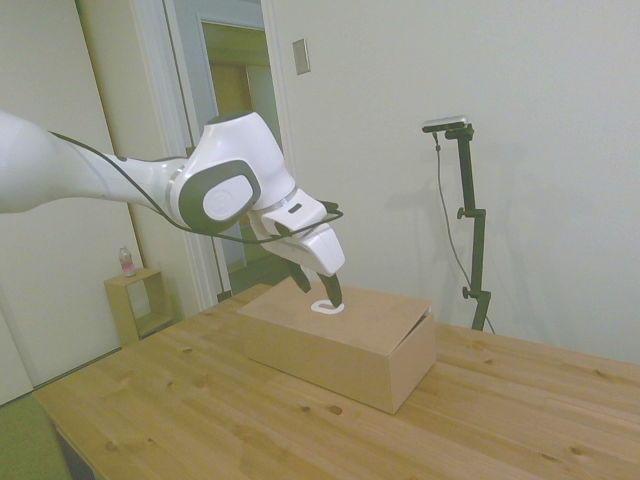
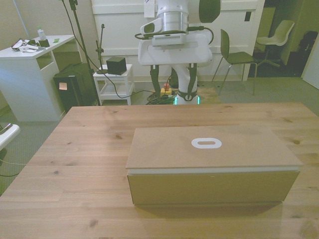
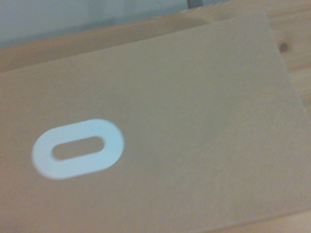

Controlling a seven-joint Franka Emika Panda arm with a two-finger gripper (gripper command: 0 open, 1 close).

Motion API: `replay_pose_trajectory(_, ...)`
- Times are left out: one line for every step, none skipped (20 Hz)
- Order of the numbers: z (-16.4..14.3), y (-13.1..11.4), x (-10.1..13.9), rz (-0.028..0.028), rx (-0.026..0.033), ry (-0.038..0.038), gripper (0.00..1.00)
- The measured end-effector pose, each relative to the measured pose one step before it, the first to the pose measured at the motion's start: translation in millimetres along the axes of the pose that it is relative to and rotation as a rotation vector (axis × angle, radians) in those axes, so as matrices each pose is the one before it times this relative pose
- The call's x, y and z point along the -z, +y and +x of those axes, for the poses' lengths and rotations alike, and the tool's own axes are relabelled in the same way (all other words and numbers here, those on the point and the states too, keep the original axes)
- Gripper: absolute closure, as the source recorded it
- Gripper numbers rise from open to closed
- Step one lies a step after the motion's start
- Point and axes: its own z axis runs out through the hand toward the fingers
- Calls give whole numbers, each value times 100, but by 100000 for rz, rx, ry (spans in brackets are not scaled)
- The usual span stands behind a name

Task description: Close the box

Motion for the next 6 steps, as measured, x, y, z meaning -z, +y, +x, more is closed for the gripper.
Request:
replay_pose_trajectory(-779,-97,565,-2243,1120,-3405,0)
replay_pose_trajectory(-656,-12,422,-2040,915,-2601,0)
replay_pose_trajectory(-486,53,168,-1650,796,-2410,0)
replay_pose_trajectory(-419,111,-65,-1405,916,-2832,0)
replay_pose_trajectory(-311,79,-217,-1536,691,-1938,0)
replay_pose_trajectory(-247,3,-171,-1044,570,-1203,0)
